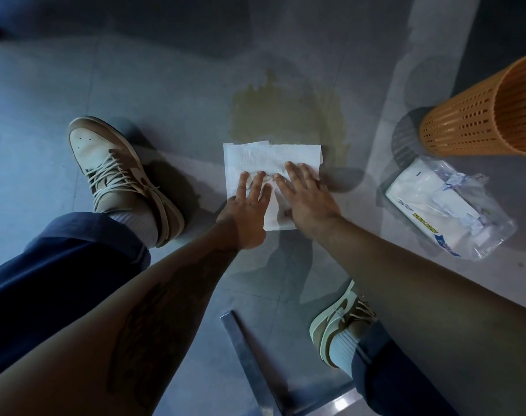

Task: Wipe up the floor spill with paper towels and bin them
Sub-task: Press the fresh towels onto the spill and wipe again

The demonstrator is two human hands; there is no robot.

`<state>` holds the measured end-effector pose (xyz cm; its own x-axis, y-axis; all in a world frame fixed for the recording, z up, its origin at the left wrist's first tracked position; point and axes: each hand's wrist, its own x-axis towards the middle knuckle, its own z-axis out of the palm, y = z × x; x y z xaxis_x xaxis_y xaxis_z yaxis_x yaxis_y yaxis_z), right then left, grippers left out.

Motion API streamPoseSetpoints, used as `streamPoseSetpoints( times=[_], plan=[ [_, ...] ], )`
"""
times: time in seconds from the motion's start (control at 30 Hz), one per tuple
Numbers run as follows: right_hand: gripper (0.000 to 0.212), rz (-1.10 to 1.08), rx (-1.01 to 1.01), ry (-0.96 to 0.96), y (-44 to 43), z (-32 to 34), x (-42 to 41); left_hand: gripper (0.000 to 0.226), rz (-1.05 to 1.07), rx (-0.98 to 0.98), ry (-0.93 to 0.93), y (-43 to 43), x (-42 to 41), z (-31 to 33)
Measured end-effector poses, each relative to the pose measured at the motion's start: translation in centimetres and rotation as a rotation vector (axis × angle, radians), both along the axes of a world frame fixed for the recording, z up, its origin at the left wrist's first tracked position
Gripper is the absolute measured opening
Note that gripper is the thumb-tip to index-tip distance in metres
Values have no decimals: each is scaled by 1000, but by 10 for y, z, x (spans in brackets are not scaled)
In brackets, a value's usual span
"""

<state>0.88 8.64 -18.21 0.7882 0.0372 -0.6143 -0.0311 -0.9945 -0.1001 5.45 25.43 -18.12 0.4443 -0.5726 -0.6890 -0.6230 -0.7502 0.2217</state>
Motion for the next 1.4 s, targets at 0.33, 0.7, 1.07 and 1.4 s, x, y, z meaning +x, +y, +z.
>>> streamPoseSetpoints(
  times=[0.33, 0.7, 1.07, 1.4],
  plan=[
    [79, 99, -11, -48, -20, -6, -5, 92, 112, 9, 70, -15, -7, 9],
    [63, -77, 126, -194, -62, 11, -15, 77, 116, -87, 31, -47, -6, 18],
    [16, -1808, 1008, 220, -12, 19, -14, 73, -248, 58, -95, -2, -47, 11],
    [12, -1856, 898, 120, -54, 9, -5, 80, -132, -3, -132, -29, -51, -1]
  ],
)
